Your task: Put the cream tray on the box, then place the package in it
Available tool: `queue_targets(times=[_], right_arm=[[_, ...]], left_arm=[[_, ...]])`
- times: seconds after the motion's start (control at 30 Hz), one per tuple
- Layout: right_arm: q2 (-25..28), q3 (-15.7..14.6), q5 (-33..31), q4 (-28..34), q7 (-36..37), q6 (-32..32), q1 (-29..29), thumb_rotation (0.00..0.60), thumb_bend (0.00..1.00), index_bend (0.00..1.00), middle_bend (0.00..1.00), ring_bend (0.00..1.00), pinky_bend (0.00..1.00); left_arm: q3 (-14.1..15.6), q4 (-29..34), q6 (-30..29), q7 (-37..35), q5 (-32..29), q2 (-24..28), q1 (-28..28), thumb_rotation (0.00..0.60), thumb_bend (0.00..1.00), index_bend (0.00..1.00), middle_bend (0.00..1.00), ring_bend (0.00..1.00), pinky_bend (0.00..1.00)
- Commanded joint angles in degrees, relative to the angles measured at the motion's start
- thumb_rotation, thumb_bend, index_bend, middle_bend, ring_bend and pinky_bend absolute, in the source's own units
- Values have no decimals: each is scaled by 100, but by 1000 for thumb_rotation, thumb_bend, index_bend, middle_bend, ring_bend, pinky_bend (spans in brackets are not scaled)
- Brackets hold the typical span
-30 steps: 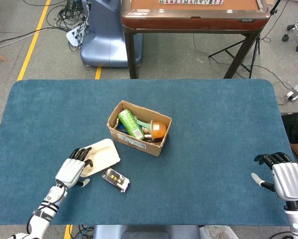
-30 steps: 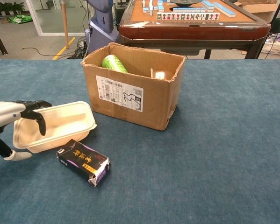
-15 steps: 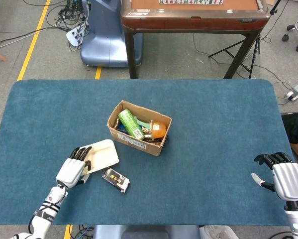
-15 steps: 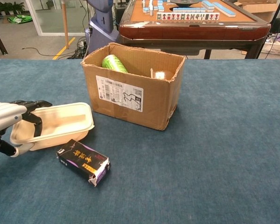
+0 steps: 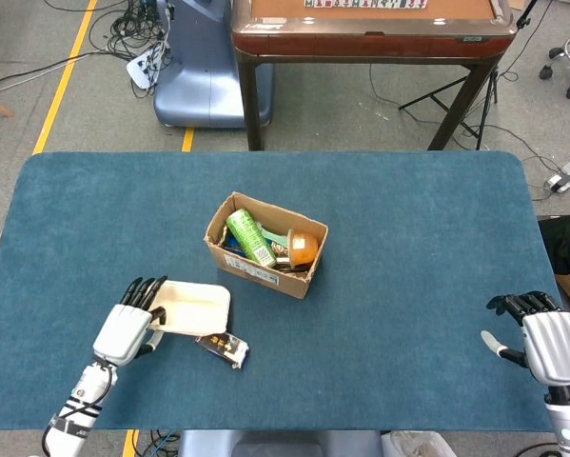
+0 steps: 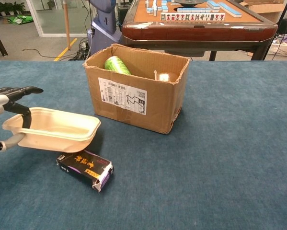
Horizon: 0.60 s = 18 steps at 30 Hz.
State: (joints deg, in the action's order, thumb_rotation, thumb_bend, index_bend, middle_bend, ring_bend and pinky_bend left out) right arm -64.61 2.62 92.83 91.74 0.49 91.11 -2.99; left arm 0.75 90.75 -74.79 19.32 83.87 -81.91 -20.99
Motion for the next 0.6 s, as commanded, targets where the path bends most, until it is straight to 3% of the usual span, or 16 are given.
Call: queue_targets(times=[0.03, 0.33, 0.6], right_arm=[[4, -2, 12, 9, -1, 13, 6, 600, 164, 465, 524, 446, 361], [25, 1, 50, 31, 12, 74, 30, 600, 164, 465, 524, 446, 360], [25, 5, 53, 40, 9, 75, 32, 600, 164, 465, 524, 446, 360]], left_arm=[[45, 122, -231, 11, 140, 158, 138, 600, 438, 641, 0, 0, 0], [32, 409, -731, -5, 292, 615, 456, 600, 437, 642, 0, 0, 0], [-150, 716, -1102, -124, 303, 1066, 662, 600, 437, 642, 0, 0, 0]])
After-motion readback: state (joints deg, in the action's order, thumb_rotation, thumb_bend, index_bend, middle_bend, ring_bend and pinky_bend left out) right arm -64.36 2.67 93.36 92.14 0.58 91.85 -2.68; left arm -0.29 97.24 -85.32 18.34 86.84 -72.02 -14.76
